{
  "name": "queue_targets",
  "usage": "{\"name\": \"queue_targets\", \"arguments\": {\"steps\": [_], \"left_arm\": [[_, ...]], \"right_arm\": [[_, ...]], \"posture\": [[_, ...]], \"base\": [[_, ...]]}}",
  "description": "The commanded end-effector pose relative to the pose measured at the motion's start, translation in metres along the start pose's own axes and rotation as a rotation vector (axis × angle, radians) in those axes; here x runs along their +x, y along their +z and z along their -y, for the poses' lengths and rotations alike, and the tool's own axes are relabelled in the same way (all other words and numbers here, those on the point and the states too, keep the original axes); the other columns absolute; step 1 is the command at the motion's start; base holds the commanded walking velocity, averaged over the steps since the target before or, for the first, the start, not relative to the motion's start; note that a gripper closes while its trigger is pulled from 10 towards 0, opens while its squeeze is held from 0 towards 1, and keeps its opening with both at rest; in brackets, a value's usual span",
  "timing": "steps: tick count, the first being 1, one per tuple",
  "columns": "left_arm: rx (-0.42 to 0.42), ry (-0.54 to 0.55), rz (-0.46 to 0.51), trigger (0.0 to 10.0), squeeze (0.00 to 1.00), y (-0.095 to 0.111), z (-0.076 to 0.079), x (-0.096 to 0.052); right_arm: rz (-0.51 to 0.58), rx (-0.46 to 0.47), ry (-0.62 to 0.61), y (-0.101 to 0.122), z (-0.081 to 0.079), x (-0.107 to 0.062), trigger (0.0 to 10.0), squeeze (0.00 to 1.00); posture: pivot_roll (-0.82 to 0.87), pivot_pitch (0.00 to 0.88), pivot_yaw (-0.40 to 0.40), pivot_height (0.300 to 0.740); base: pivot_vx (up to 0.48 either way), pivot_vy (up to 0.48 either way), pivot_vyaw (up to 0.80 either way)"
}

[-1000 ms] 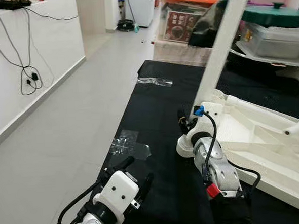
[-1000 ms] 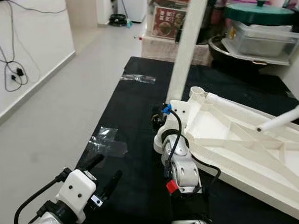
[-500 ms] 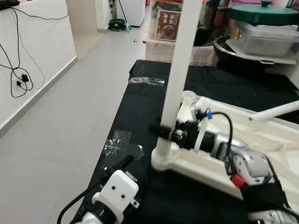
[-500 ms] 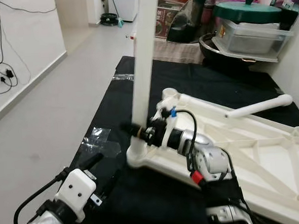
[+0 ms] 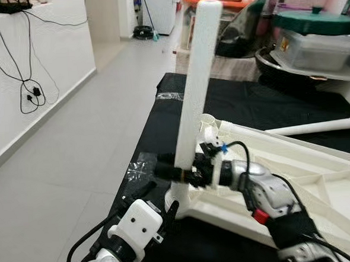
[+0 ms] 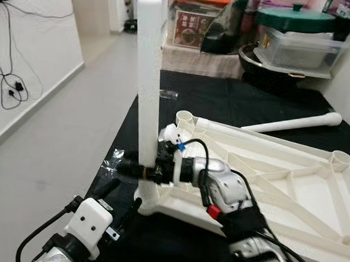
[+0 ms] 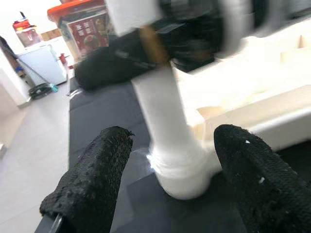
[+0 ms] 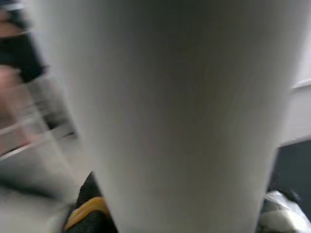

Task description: Building children table

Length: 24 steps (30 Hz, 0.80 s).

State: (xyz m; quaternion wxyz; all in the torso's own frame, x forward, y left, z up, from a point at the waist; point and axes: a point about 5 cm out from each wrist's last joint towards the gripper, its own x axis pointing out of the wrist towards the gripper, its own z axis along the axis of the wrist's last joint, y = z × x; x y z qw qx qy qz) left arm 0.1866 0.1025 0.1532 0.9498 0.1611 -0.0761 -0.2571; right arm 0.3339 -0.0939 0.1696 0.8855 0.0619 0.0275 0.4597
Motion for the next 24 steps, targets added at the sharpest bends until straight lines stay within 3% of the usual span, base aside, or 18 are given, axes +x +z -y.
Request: {"name": "queue_targets", "arguments": {"steps": [1,2,4,5,6,7,8,10,13,18,20,21,22,24], "left_arm": [[0.006,-0.004,-0.012,10.0,0.0,-0.003,0.001,-0.001],[0.006,-0.004,-0.012,10.0,0.0,-0.003,0.001,-0.001],[0.005,-0.005,-0.012,10.0,0.0,-0.003,0.001,-0.001],[0.005,-0.005,-0.012,10.0,0.0,-0.003,0.001,-0.001],[0.006,-0.006,-0.012,10.0,0.0,-0.003,0.001,-0.001],[0.006,-0.006,-0.012,10.0,0.0,-0.003,0.001,-0.001],[0.006,-0.007,-0.013,10.0,0.0,-0.003,0.001,-0.001],[0.006,-0.007,-0.013,10.0,0.0,-0.003,0.001,-0.001],[0.006,-0.009,-0.013,10.0,0.0,-0.003,0.001,-0.001],[0.007,-0.011,-0.013,10.0,0.0,-0.003,0.002,0.0],[0.009,-0.011,-0.013,10.0,0.0,-0.004,0.002,0.0],[0.01,-0.012,-0.014,10.0,0.0,-0.004,0.002,0.0],[0.01,-0.011,-0.015,10.0,0.0,-0.004,0.001,0.0],[0.009,-0.011,-0.015,10.0,0.0,-0.004,0.001,0.0]], "right_arm": [[-0.002,0.029,-0.189,-0.003,0.019,-0.011,0.0,0.0],[-0.002,0.029,-0.189,-0.003,0.019,-0.011,0.0,0.0],[0.02,0.055,-0.405,-0.001,0.031,-0.015,0.0,0.0],[0.02,0.055,-0.405,-0.001,0.031,-0.015,0.0,0.0],[0.031,0.053,-0.581,-0.001,0.038,-0.022,0.0,0.0],[0.031,0.053,-0.581,-0.001,0.038,-0.022,0.0,0.0],[0.037,0.066,-0.727,-0.002,0.043,-0.029,0.0,0.0],[0.037,0.066,-0.727,-0.002,0.043,-0.029,0.0,0.0],[0.031,0.091,-1.121,-0.008,0.041,-0.051,0.0,0.0],[0.016,0.124,-1.278,-0.012,0.035,-0.057,0.0,0.0],[0.006,0.14,-1.299,-0.012,0.031,-0.052,0.0,0.0],[0.011,0.165,-1.279,-0.011,0.028,-0.045,2.9,0.0],[0.047,0.152,-1.221,-0.005,0.025,-0.035,10.0,0.0],[0.074,0.141,-1.177,0.0,0.023,-0.028,10.0,0.0]], "posture": [[0.13,0.008,-0.144,0.74],[0.13,0.008,-0.144,0.74],[0.13,0.011,-0.142,0.74],[0.13,0.011,-0.142,0.74],[0.13,0.011,-0.143,0.74],[0.13,0.011,-0.143,0.74],[0.13,0.01,-0.143,0.74],[0.13,0.01,-0.143,0.74],[0.13,0.009,-0.138,0.74],[0.13,0.009,-0.142,0.74],[0.13,0.01,-0.14,0.74],[0.13,0.011,-0.141,0.74],[0.13,0.009,-0.142,0.74],[0.13,0.009,-0.142,0.74]], "base": [[0.0,0.0,0.0],[0.0,0.0,0.0],[0.0,0.0,0.0],[0.0,0.0,0.0],[0.0,0.0,0.0],[0.0,0.0,0.0],[0.0,0.0,0.0],[0.0,0.0,0.0],[0.0,0.0,0.0],[0.0,0.0,0.0],[0.0,0.0,0.0],[0.0,0.0,0.0],[0.0,0.0,0.0],[0.0,0.0,0.0]]}}
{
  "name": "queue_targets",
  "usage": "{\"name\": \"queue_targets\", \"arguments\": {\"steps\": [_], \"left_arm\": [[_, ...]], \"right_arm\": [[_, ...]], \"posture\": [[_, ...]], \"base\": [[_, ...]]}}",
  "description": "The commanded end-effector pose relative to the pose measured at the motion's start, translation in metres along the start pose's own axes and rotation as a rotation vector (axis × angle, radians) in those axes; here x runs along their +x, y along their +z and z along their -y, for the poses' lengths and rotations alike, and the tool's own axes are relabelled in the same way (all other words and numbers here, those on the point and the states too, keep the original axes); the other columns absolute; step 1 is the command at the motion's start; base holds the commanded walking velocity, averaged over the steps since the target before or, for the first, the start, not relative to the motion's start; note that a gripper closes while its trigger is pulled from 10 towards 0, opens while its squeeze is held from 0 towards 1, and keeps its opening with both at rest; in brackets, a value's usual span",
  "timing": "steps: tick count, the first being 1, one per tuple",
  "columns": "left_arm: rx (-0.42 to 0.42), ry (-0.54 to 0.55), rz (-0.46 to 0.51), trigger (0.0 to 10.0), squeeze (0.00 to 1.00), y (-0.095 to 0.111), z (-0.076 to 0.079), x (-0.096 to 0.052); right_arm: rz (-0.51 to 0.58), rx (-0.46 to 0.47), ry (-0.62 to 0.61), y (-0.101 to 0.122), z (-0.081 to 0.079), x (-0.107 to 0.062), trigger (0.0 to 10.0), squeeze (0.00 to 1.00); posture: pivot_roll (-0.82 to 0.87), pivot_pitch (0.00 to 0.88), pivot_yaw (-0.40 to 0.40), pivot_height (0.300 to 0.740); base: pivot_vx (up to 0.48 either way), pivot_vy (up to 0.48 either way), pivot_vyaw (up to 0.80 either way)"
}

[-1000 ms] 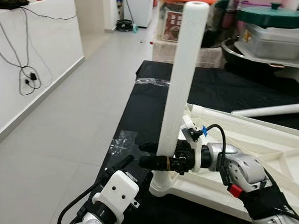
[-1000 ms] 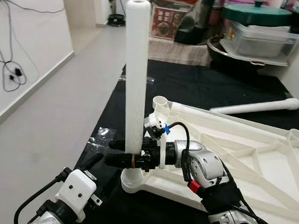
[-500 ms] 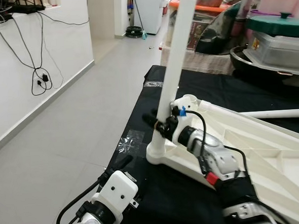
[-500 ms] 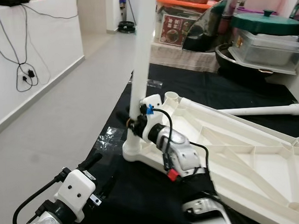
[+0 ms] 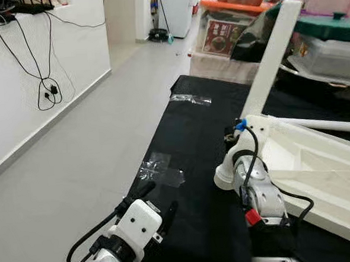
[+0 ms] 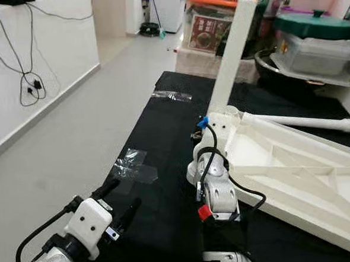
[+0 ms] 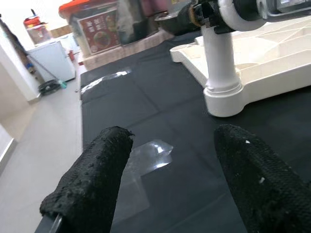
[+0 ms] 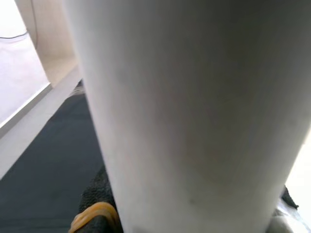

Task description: Building children table

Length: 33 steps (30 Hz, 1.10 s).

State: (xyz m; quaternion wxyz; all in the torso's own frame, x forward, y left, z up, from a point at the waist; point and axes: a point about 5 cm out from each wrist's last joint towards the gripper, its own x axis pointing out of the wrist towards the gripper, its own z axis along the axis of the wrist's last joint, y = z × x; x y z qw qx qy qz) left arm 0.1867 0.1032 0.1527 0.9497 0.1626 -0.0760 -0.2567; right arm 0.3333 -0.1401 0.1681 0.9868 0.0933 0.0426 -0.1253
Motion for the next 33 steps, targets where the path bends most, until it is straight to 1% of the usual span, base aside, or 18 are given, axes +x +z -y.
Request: {"name": "queue_targets", "arguments": {"steps": [1,2,3,6,7,8,9,10,11,15,16,18,22,23,24,25,27,33], "left_arm": [[0.006,-0.012,-0.013,10.0,0.0,-0.004,0.002,0.0],[0.006,-0.012,-0.013,10.0,0.0,-0.004,0.002,0.0],[0.005,-0.011,-0.014,10.0,0.0,-0.004,0.002,0.0],[0.001,-0.01,-0.014,10.0,0.0,-0.004,0.002,0.001],[0.004,-0.008,-0.012,10.0,0.0,-0.004,0.002,0.001],[0.004,-0.008,-0.012,10.0,0.0,-0.004,0.002,0.001],[0.006,-0.008,-0.011,10.0,0.0,-0.004,0.002,0.001],[0.006,-0.008,-0.011,10.0,0.0,-0.004,0.002,0.001],[0.006,-0.007,-0.011,10.0,0.0,-0.004,0.002,0.002],[0.009,-0.004,-0.011,10.0,0.0,-0.004,0.002,0.002],[0.009,-0.004,-0.011,10.0,0.0,-0.004,0.002,0.002],[0.011,-0.001,-0.011,10.0,0.0,-0.004,0.001,0.001],[0.01,0.0,-0.012,10.0,0.0,-0.004,0.001,0.001],[0.01,-0.001,-0.012,10.0,0.0,-0.004,0.001,0.001],[0.01,-0.001,-0.013,10.0,0.0,-0.005,0.001,0.0],[0.01,-0.001,-0.013,10.0,0.0,-0.005,0.001,0.0],[0.009,0.0,-0.013,10.0,0.0,-0.005,0.001,0.0],[0.009,0.0,-0.016,10.0,0.0,-0.006,0.001,0.0]], "right_arm": [[-0.006,0.09,0.145,0.001,-0.022,0.001,10.0,1.0],[-0.006,0.09,0.145,0.001,-0.022,0.001,10.0,1.0],[0.045,0.167,0.402,0.011,-0.041,0.001,10.0,1.0],[0.048,0.176,0.495,0.014,-0.047,-0.001,10.0,1.0],[-0.037,0.222,0.799,0.011,-0.051,-0.007,10.0,0.0],[-0.037,0.222,0.799,0.011,-0.051,-0.007,10.0,0.0],[-0.079,0.252,0.951,0.01,-0.05,-0.013,10.0,0.0],[-0.079,0.252,0.951,0.01,-0.05,-0.013,10.0,0.0],[-0.1,0.246,1.074,0.01,-0.048,-0.018,10.0,0.0],[-0.204,0.086,1.48,0.002,-0.028,-0.045,10.0,0.0],[-0.204,0.086,1.48,0.002,-0.028,-0.045,10.0,0.0],[-0.262,0.012,1.595,-0.003,-0.02,-0.052,10.0,0.0],[-0.283,-0.088,1.611,-0.011,-0.017,-0.048,10.0,0.0],[-0.259,-0.142,1.538,-0.014,-0.018,-0.038,1.7,0.0],[-0.21,-0.18,1.456,-0.014,-0.021,-0.027,0.0,0.0],[-0.21,-0.18,1.456,-0.014,-0.021,-0.027,0.0,0.0],[-0.185,-0.122,1.251,-0.011,-0.026,-0.007,0.0,0.0],[-0.119,-0.074,1.123,-0.005,-0.024,-0.001,0.0,0.0]], "posture": [[0.13,0.009,-0.142,0.74],[0.13,0.009,-0.142,0.74],[0.13,0.008,-0.141,0.74],[0.13,0.007,-0.141,0.74],[0.13,0.006,-0.144,0.74],[0.13,0.006,-0.144,0.74],[0.13,0.006,-0.144,0.74],[0.13,0.006,-0.144,0.74],[0.13,0.004,-0.143,0.74],[0.13,0.001,-0.15,0.74],[0.13,0.001,-0.15,0.74],[0.13,0.0,-0.151,0.74],[0.13,0.0,-0.149,0.74],[0.13,0.0,-0.15,0.74],[0.13,0.0,-0.146,0.74],[0.13,0.0,-0.146,0.74],[0.13,0.0,-0.146,0.74],[0.13,0.0,-0.146,0.74]], "base": [[0.0,0.0,0.0],[0.0,0.0,0.0],[0.0,0.0,0.0],[0.0,0.0,0.0],[0.0,0.0,0.0],[0.0,0.0,0.0],[0.0,0.0,0.0],[0.0,0.0,0.0],[0.0,0.0,0.0],[0.0,0.0,0.0],[0.0,0.0,0.0],[0.0,0.0,0.0],[0.0,0.0,0.0],[0.0,0.0,0.0],[0.0,0.0,0.0],[0.0,0.0,0.0],[0.0,0.0,0.0],[0.0,0.0,0.0]]}}
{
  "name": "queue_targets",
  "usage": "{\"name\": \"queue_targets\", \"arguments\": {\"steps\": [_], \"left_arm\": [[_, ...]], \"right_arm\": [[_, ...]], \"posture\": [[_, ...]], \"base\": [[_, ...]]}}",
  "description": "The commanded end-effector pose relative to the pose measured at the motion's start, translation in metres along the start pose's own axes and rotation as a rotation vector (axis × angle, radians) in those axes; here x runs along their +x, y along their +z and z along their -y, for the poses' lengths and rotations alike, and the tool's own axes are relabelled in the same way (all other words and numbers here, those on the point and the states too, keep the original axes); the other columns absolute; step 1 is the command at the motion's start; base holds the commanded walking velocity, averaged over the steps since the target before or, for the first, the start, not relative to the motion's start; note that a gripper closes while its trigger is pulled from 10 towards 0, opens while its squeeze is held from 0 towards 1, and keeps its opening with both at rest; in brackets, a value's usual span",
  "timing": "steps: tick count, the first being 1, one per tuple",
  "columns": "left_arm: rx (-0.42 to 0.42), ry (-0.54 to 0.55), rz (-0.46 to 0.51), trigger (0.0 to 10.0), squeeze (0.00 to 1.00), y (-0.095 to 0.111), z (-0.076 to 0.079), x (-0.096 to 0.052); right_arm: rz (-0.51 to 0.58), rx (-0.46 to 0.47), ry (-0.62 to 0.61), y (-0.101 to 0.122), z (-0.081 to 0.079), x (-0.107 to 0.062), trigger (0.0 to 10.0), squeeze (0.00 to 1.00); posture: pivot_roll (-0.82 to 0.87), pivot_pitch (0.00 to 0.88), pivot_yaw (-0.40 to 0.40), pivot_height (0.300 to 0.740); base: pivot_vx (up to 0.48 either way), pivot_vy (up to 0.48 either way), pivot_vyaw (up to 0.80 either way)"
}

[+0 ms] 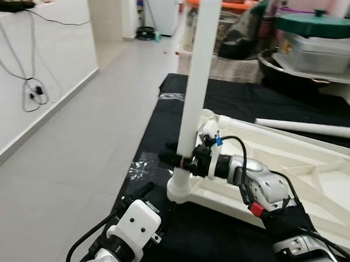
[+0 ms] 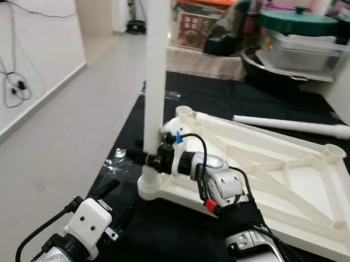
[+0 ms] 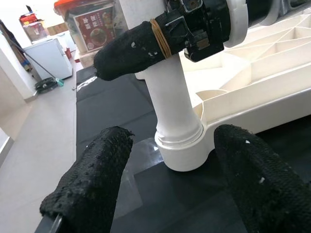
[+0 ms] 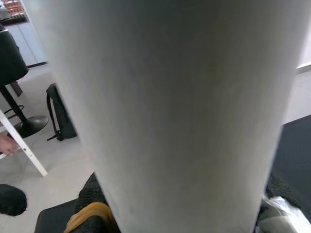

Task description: Building children table

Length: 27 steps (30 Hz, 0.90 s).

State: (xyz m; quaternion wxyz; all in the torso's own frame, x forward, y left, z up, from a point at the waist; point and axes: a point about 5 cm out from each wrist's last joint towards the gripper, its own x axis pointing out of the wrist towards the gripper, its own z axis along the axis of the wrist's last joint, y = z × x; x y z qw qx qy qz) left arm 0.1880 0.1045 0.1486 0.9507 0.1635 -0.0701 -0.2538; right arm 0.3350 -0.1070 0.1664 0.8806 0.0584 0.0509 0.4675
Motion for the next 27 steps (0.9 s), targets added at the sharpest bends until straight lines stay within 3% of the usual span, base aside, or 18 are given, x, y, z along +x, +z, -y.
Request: {"name": "queue_targets", "arguments": {"steps": [1,3,4,5,7,8,9,10,11,12,14,21,22,23,26,27], "left_arm": [[0.01,-0.004,-0.003,10.0,0.0,-0.001,0.001,0.0],[0.01,-0.004,-0.004,10.0,0.0,-0.001,0.001,-0.001],[0.01,-0.006,-0.006,10.0,0.0,-0.002,0.001,-0.001],[0.01,-0.006,-0.006,10.0,0.0,-0.002,0.001,-0.001],[0.01,-0.007,-0.006,10.0,0.0,-0.002,0.001,-0.001],[0.01,-0.007,-0.006,10.0,0.0,-0.002,0.001,-0.001],[0.01,-0.007,-0.006,10.0,0.0,-0.002,0.001,-0.001],[0.008,-0.009,-0.005,10.0,0.0,-0.002,0.001,-0.001],[0.008,-0.009,-0.005,10.0,0.0,-0.002,0.001,-0.001],[0.009,-0.011,-0.005,10.0,0.0,-0.002,0.002,0.0],[0.011,-0.014,-0.005,10.0,0.0,-0.002,0.002,0.0],[0.01,-0.013,-0.008,10.0,0.0,-0.002,0.002,-0.001],[0.01,-0.012,-0.008,10.0,0.0,-0.002,0.002,-0.001],[0.01,-0.012,-0.007,10.0,0.0,-0.002,0.002,-0.001],[0.01,-0.011,-0.007,10.0,0.0,-0.002,0.002,-0.001],[0.01,-0.01,-0.007,10.0,0.0,-0.002,0.002,-0.001]], "right_arm": [[0.029,0.025,-0.089,0.002,0.008,-0.006,0.0,0.0],[0.08,0.047,-0.24,0.003,0.013,-0.007,0.0,0.0],[0.106,0.06,-0.424,0.004,0.019,-0.01,0.0,0.0],[0.106,0.06,-0.424,0.004,0.019,-0.01,0.0,0.0],[0.145,0.057,-0.715,0.004,0.028,-0.018,0.0,0.0],[0.145,0.057,-0.715,0.004,0.028,-0.018,0.0,0.0],[0.157,0.048,-0.814,0.004,0.031,-0.022,0.0,0.0],[0.169,0.068,-0.968,0.003,0.031,-0.029,0.0,0.0],[0.169,0.068,-0.968,0.003,0.031,-0.029,0.0,0.0],[0.16,0.087,-1.106,0.001,0.03,-0.037,0.0,0.0],[0.137,0.118,-1.251,-0.003,0.024,-0.045,0.0,0.0],[0.081,0.142,-1.316,-0.009,0.012,-0.041,0.0,0.0],[0.065,0.162,-1.317,-0.011,0.007,-0.036,3.6,0.0],[0.059,0.172,-1.311,-0.011,0.004,-0.031,10.0,0.0],[0.056,0.178,-1.307,-0.011,0.002,-0.028,10.0,0.0],[0.122,0.188,-1.233,-0.003,0.001,-0.02,10.0,1.0]], "posture": [[0.13,0.0,-0.146,0.74],[0.13,0.0,-0.144,0.74],[0.13,0.0,-0.145,0.74],[0.13,0.0,-0.145,0.74],[0.13,0.0,-0.142,0.74],[0.13,0.0,-0.142,0.74],[0.13,0.0,-0.142,0.74],[0.13,0.0,-0.142,0.74],[0.13,0.0,-0.142,0.74],[0.13,0.004,-0.143,0.74],[0.13,0.006,-0.145,0.74],[0.13,0.009,-0.147,0.74],[0.13,0.009,-0.145,0.74],[0.13,0.009,-0.145,0.74],[0.13,0.009,-0.145,0.74],[0.13,0.01,-0.144,0.74]], "base": [[0.0,0.0,0.0],[0.0,0.0,0.0],[0.0,0.0,0.0],[0.0,0.0,0.0],[0.0,0.0,0.0],[0.0,0.0,0.0],[0.0,0.0,0.0],[0.0,0.0,0.0],[0.0,0.0,0.0],[0.0,0.0,0.0],[0.0,0.0,0.0],[0.0,0.0,0.0],[0.0,0.0,0.0],[0.0,0.0,0.0],[0.0,0.0,0.0],[0.0,0.0,0.0]]}}
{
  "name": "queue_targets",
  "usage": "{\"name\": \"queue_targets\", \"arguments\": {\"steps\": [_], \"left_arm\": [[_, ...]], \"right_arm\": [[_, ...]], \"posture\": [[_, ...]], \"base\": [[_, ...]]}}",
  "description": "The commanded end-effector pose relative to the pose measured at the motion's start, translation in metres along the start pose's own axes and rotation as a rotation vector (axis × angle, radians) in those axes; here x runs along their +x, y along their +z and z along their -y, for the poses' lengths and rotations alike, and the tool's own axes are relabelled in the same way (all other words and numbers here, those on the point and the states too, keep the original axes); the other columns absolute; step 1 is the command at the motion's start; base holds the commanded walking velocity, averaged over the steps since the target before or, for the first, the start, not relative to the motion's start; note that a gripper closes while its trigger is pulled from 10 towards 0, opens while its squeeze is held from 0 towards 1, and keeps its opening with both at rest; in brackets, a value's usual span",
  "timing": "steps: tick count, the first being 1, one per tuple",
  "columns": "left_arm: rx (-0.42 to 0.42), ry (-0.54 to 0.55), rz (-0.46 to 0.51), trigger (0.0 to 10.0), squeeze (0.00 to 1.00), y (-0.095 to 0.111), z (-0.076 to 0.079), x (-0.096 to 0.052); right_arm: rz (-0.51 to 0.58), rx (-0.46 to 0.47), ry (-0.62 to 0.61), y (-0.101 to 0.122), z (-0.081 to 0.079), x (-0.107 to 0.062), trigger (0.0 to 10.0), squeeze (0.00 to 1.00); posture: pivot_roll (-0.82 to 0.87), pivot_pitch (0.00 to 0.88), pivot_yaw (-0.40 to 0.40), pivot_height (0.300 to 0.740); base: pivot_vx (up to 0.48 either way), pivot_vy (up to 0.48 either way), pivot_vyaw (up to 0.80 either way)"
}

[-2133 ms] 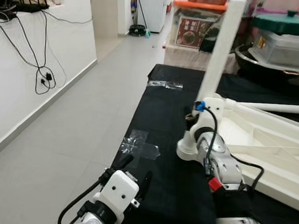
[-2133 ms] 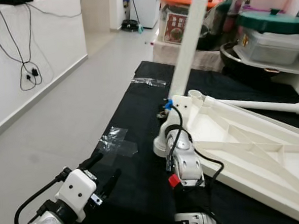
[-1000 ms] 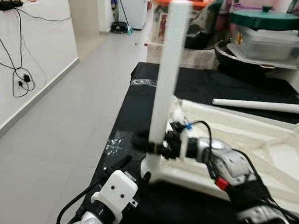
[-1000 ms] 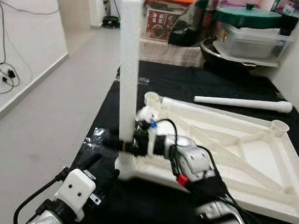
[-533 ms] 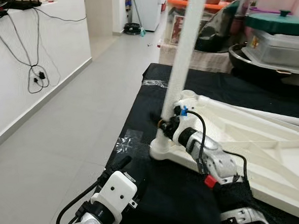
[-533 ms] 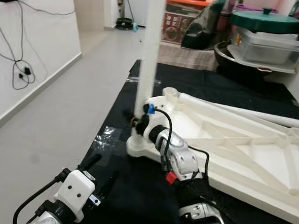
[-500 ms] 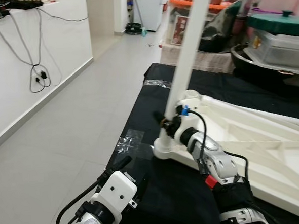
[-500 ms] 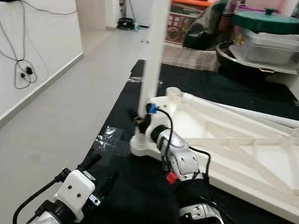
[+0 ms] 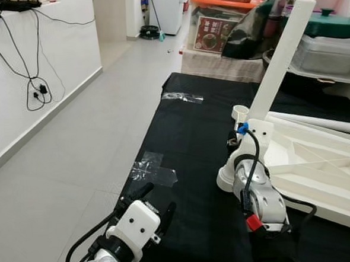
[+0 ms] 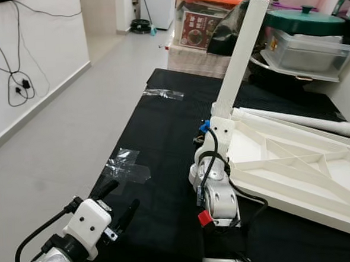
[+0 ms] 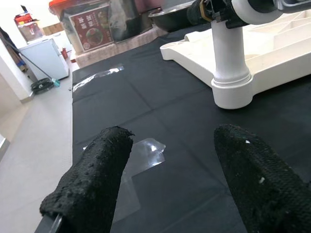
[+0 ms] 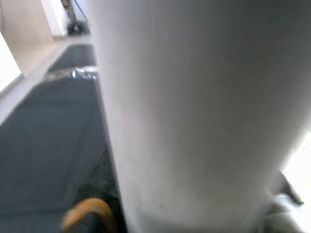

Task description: Building children table

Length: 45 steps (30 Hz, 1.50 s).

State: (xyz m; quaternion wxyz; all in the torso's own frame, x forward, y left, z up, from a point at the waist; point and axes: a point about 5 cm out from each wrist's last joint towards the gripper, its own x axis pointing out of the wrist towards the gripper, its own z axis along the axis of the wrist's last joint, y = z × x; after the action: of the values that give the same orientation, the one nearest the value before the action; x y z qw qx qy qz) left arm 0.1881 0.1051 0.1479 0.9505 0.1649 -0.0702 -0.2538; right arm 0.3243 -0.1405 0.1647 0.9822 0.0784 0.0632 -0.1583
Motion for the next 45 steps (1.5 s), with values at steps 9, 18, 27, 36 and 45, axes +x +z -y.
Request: {"name": "queue_targets", "arguments": {"steps": [9,18,27,36,45], "left_arm": [[0.004,-0.009,-0.007,10.0,0.0,-0.002,0.002,0.0],[0.009,-0.003,-0.007,10.0,0.0,-0.002,0.001,0.0],[0.008,-0.003,-0.005,10.0,0.0,-0.002,0.0,0.0],[0.01,-0.003,-0.002,10.0,0.0,-0.001,0.0,-0.001],[0.005,-0.005,-0.005,10.0,0.0,-0.002,0.001,-0.001]], "right_arm": [[0.05,0.257,0.695,0.024,-0.05,-0.002,10.0,0.0],[-0.126,0.204,1.559,0.025,-0.027,-0.044,10.0,0.0],[-0.183,-0.008,1.741,0.008,-0.028,-0.052,3.5,0.0],[-0.174,-0.073,1.665,-0.005,-0.032,-0.044,0.0,0.0],[-0.074,-0.087,1.051,-0.003,-0.018,-0.003,0.0,0.0]], "posture": [[0.12,0.006,-0.144,0.74],[0.13,0.004,-0.148,0.74],[0.13,0.006,-0.146,0.74],[0.14,0.0,-0.145,0.74],[0.13,0.0,-0.142,0.74]], "base": [[0.0,0.0,0.0],[0.0,0.0,0.0],[0.0,0.0,0.0],[0.0,0.0,0.0],[0.0,0.0,0.0]]}}
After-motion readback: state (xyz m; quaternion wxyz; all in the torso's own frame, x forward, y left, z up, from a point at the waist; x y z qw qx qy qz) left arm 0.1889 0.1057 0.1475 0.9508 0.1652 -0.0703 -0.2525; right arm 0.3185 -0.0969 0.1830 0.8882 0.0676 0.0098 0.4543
